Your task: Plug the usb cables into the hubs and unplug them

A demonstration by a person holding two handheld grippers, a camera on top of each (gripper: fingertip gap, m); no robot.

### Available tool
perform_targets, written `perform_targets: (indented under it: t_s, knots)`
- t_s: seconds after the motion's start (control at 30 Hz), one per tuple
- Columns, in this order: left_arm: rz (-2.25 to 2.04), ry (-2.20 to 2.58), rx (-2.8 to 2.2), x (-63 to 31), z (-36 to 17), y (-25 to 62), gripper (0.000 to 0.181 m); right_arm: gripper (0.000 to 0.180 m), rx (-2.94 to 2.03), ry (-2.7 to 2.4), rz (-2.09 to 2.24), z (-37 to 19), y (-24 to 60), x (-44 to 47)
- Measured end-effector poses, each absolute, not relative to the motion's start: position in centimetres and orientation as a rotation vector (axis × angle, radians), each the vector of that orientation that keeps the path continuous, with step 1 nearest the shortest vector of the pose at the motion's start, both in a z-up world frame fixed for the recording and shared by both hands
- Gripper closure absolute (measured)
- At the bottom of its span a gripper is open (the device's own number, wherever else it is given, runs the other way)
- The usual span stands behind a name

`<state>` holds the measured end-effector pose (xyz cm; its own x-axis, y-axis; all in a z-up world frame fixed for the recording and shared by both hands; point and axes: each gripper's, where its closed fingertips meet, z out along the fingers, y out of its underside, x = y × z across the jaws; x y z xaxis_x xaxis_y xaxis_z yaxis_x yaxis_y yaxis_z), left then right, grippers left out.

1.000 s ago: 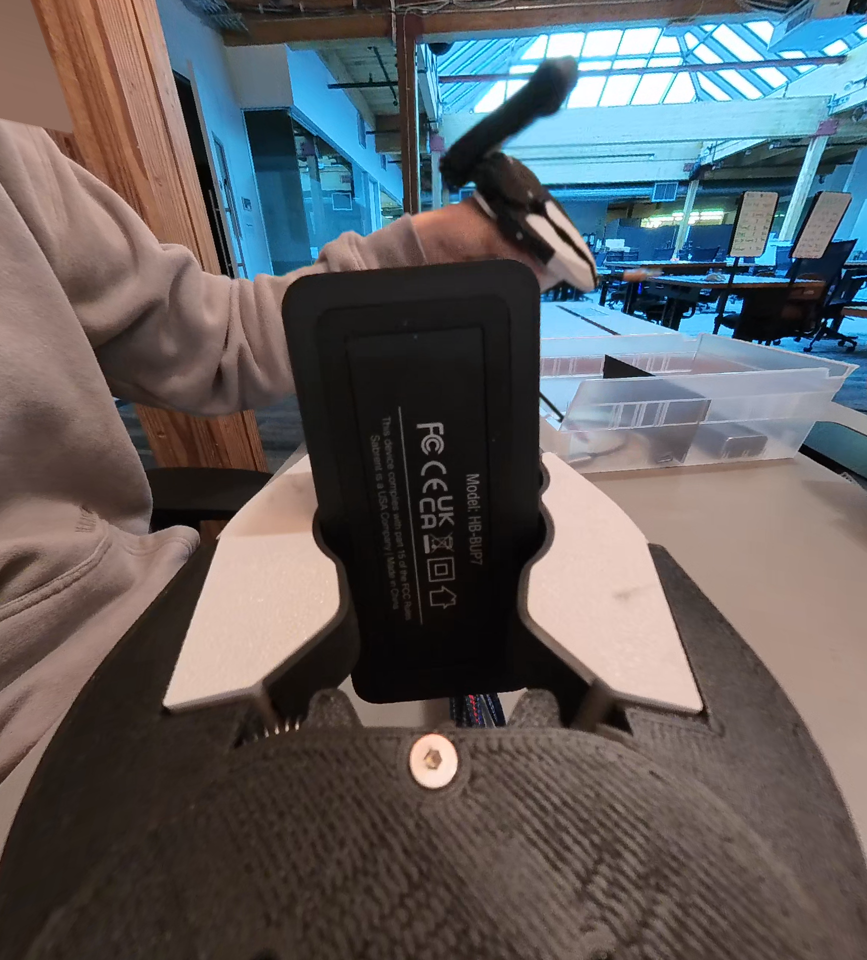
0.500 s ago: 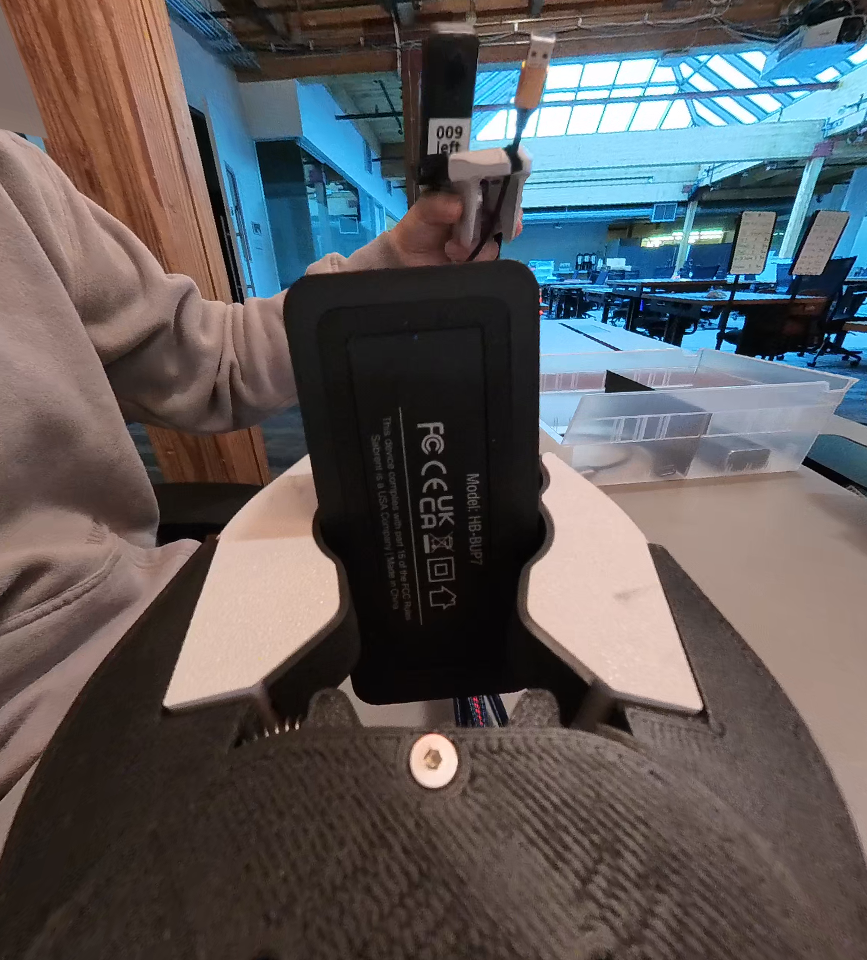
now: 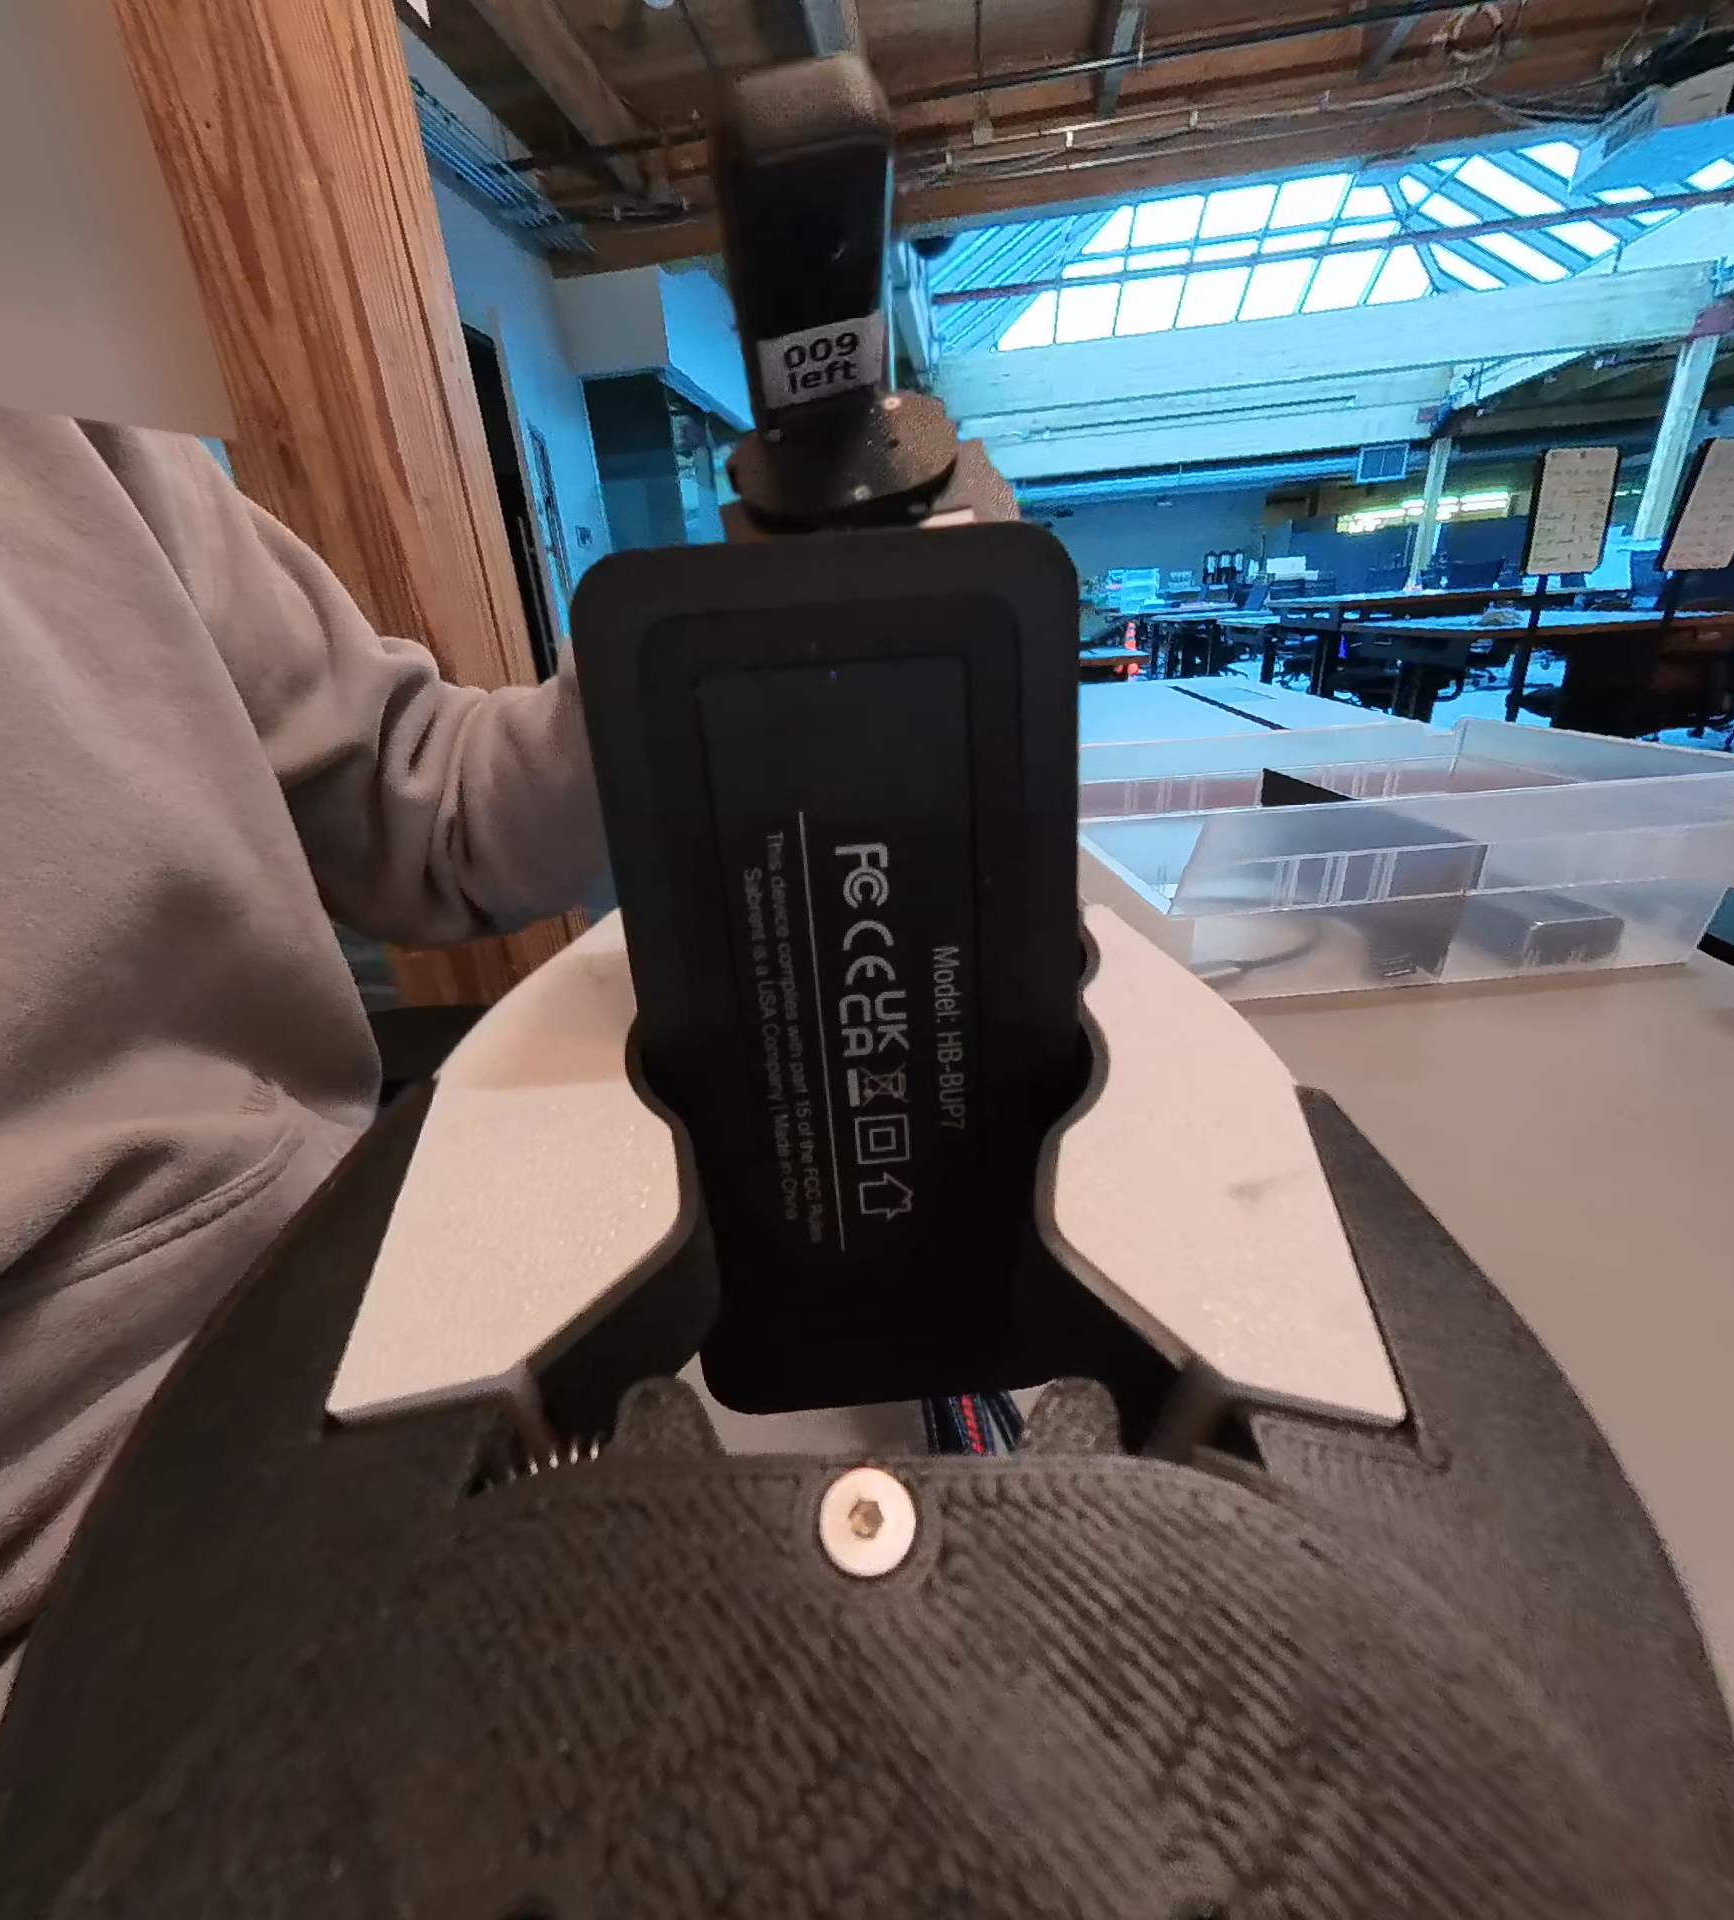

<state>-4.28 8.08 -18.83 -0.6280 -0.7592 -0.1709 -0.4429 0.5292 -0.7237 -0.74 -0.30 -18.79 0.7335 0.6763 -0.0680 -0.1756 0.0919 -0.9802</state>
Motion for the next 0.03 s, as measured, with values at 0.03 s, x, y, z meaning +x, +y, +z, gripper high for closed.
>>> perform_targets:
  t_s: [0.03]
  knots:
    - [-0.858, 2.321, -0.972, -4.05, -19.33, 7.26, 0.177, 0.108, -1.334, -0.453, 0.666, -18.72, -0.25, -0.70]
